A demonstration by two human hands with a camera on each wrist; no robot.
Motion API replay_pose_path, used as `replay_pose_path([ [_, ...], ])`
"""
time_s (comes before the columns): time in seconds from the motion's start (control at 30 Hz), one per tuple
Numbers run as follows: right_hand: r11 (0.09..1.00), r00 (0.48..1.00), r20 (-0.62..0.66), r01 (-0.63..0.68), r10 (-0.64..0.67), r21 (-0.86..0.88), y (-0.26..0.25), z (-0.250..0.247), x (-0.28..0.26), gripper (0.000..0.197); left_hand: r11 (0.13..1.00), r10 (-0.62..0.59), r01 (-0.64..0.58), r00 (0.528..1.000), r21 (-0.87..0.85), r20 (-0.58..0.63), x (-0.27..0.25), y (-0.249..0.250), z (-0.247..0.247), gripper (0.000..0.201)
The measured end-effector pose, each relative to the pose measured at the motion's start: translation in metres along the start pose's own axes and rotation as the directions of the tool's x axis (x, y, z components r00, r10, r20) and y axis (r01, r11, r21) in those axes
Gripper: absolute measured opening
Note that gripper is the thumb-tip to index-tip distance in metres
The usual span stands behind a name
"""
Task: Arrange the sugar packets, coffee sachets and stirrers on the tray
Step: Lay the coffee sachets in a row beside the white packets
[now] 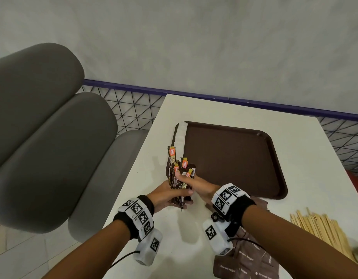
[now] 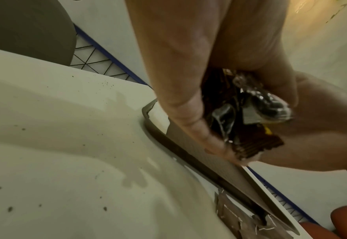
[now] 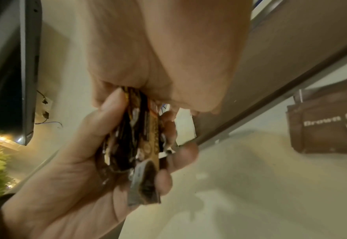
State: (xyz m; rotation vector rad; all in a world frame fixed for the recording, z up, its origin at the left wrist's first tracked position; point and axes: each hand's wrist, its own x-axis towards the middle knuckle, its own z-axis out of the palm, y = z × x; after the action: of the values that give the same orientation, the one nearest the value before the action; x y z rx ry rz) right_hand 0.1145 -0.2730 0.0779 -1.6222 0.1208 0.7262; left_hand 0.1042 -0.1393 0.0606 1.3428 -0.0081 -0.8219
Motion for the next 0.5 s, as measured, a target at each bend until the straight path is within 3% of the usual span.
replay_pose_path([
  [0.23,0.998,1.0,0.023,0.013,-0.015,0.063,0.002,0.003,-0.003,0.047,0.999,0.046,-0.045,0.994,0.013,-0.103,0.006,-0.007,0.004,0.035],
  [0.37,1.0,0.998,0.054,0.026,-0.026,-0.005,0.003,0.0,-0.004,0.046,0.997,0.055,-0.048,0.992,0.059,-0.116,0.007,-0.008,0.004,0.024],
  [0.5,0.998,0.999,-0.029,0.036,-0.035,0.043,-0.008,-0.013,0.0,0.05,0.998,0.061,-0.059,0.989,0.016,-0.137,0.01,-0.008,0.002,0.029],
])
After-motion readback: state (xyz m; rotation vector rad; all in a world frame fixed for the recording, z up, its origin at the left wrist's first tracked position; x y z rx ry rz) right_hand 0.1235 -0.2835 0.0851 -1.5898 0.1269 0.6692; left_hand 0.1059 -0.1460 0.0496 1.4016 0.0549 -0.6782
